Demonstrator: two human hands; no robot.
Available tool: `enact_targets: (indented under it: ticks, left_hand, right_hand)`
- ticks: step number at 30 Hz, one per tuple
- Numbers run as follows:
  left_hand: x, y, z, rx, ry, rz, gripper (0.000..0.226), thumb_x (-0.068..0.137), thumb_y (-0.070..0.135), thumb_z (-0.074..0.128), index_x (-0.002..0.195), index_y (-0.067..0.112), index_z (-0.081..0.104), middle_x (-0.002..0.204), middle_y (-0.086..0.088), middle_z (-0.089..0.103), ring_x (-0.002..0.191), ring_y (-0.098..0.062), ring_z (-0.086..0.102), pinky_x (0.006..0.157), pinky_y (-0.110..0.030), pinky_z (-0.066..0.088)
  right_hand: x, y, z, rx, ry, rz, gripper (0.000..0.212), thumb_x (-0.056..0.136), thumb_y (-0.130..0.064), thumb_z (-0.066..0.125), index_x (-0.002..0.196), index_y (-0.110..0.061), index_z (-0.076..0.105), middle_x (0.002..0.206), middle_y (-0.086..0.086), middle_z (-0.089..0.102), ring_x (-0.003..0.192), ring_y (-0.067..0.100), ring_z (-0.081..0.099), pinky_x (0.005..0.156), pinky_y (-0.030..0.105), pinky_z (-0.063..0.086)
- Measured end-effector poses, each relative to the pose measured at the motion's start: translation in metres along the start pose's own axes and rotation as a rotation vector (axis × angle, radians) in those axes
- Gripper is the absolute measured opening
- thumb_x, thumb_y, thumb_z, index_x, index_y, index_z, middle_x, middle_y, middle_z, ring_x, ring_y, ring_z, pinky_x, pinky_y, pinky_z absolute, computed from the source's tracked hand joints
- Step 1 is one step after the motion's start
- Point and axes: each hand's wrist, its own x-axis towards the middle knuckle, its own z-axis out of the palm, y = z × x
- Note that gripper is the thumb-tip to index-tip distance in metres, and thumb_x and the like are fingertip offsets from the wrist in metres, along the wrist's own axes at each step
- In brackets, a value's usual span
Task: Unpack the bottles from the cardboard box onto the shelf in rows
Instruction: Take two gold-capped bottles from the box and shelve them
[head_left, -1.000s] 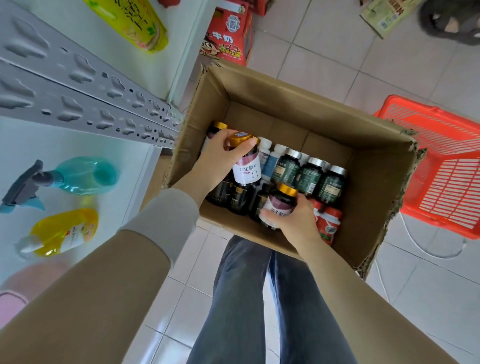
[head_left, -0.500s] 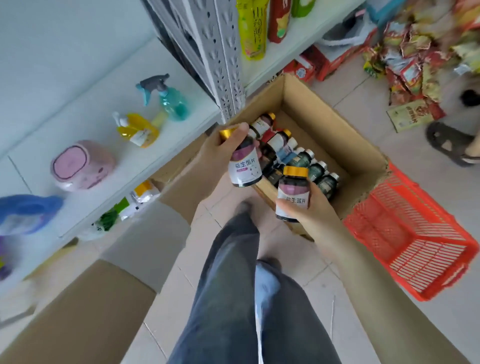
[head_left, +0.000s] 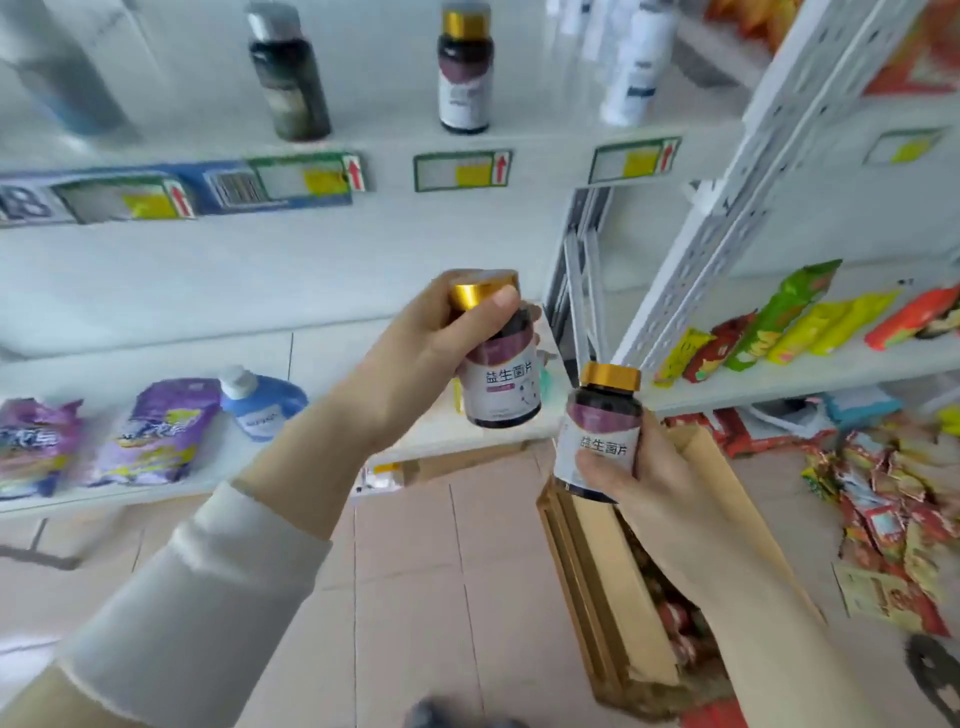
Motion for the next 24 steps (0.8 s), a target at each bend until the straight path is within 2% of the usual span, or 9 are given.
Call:
enact_targets:
  ticks: [1,3,6,9,11,15,17,20,24]
  left_hand:
    - [-0.005,0.018,-0.012,0.004,0.022,0.050,0.027,0.078,0.037,0.067,0.100,0.023,0.058,0.098,0.002,0.073,0.102,-0.020,0.067,0.095,-0.041,0.049]
    - [-0.011,0.048,-0.037,0.010,0.047,0.143,0.021,0.078,0.035,0.066,0.096,0.024,0.061,0.096,0.005,0.074,0.101,-0.018,0.068,0.093,-0.039,0.051]
    - [-0.011,0.083,-0.066,0.002,0.078,0.227,0.016,0.075,0.035,0.057,0.085,0.026,0.067,0.094,0.007,0.074,0.101,-0.017,0.067,0.094,-0.037,0.051]
    - [-0.001,0.106,-0.077,0.064,0.103,0.271,0.017,0.075,0.036,0.059,0.087,0.027,0.067,0.101,0.001,0.071,0.107,-0.021,0.065,0.099,-0.041,0.048]
    - [0.012,0.121,-0.079,0.094,0.104,0.279,0.020,0.076,0.037,0.060,0.094,0.028,0.063,0.103,0.001,0.069,0.106,-0.018,0.065,0.097,-0.039,0.049]
    - [0.043,0.155,-0.073,0.134,0.079,0.312,0.009,0.090,0.025,0.057,0.098,0.024,0.060,0.097,0.004,0.067,0.092,-0.007,0.065,0.087,-0.027,0.053]
    - [0.060,0.171,-0.068,0.169,0.093,0.321,0.008,0.091,0.022,0.054,0.097,0.023,0.059,0.096,0.001,0.065,0.089,-0.008,0.064,0.084,-0.024,0.053]
    - [0.088,0.194,-0.065,0.283,0.150,0.330,0.009,0.091,0.025,0.056,0.098,0.027,0.059,0.095,0.005,0.065,0.080,0.001,0.063,0.070,-0.011,0.052]
    - [0.132,0.215,-0.073,0.386,0.219,0.302,0.022,0.087,0.025,0.062,0.109,0.025,0.060,0.107,0.000,0.065,0.097,-0.011,0.061,0.090,-0.024,0.049]
  right_hand:
    - [0.004,-0.017,0.010,-0.002,-0.012,-0.038,0.057,0.068,-0.027,0.079,0.118,-0.022,0.053,0.105,0.001,0.068,0.091,0.004,0.065,0.072,0.014,0.051]
    - [0.014,-0.048,0.028,0.003,-0.034,-0.098,0.039,0.076,-0.016,0.066,0.112,-0.027,0.055,0.103,-0.004,0.070,0.089,0.003,0.067,0.070,0.012,0.051]
    - [0.027,-0.087,0.048,-0.033,-0.074,-0.188,0.036,0.081,-0.006,0.059,0.110,-0.027,0.056,0.100,-0.006,0.070,0.085,-0.001,0.067,0.067,0.009,0.050]
    - [0.041,-0.118,0.059,-0.052,-0.121,-0.259,0.043,0.068,-0.020,0.064,0.110,-0.030,0.057,0.102,-0.006,0.070,0.092,0.001,0.066,0.074,0.011,0.051]
    - [0.054,-0.137,0.061,-0.045,-0.123,-0.294,0.045,0.065,-0.020,0.064,0.109,-0.027,0.058,0.099,-0.008,0.070,0.089,0.000,0.065,0.072,0.010,0.051]
    - [0.084,-0.173,0.051,-0.053,-0.117,-0.357,0.052,0.062,-0.020,0.072,0.111,-0.025,0.057,0.098,-0.011,0.072,0.092,0.002,0.066,0.075,0.013,0.052]
    - [0.099,-0.188,0.042,-0.071,-0.121,-0.369,0.056,0.061,-0.018,0.078,0.113,-0.022,0.057,0.102,-0.009,0.072,0.096,0.005,0.066,0.076,0.015,0.053]
    - [0.124,-0.212,0.027,-0.100,-0.146,-0.386,0.058,0.061,-0.019,0.078,0.115,-0.020,0.057,0.105,-0.004,0.071,0.098,0.008,0.067,0.076,0.016,0.053]
    - [0.166,-0.240,0.015,-0.132,-0.154,-0.404,0.044,0.069,-0.014,0.074,0.110,-0.022,0.059,0.103,-0.006,0.071,0.092,0.003,0.067,0.075,0.015,0.052]
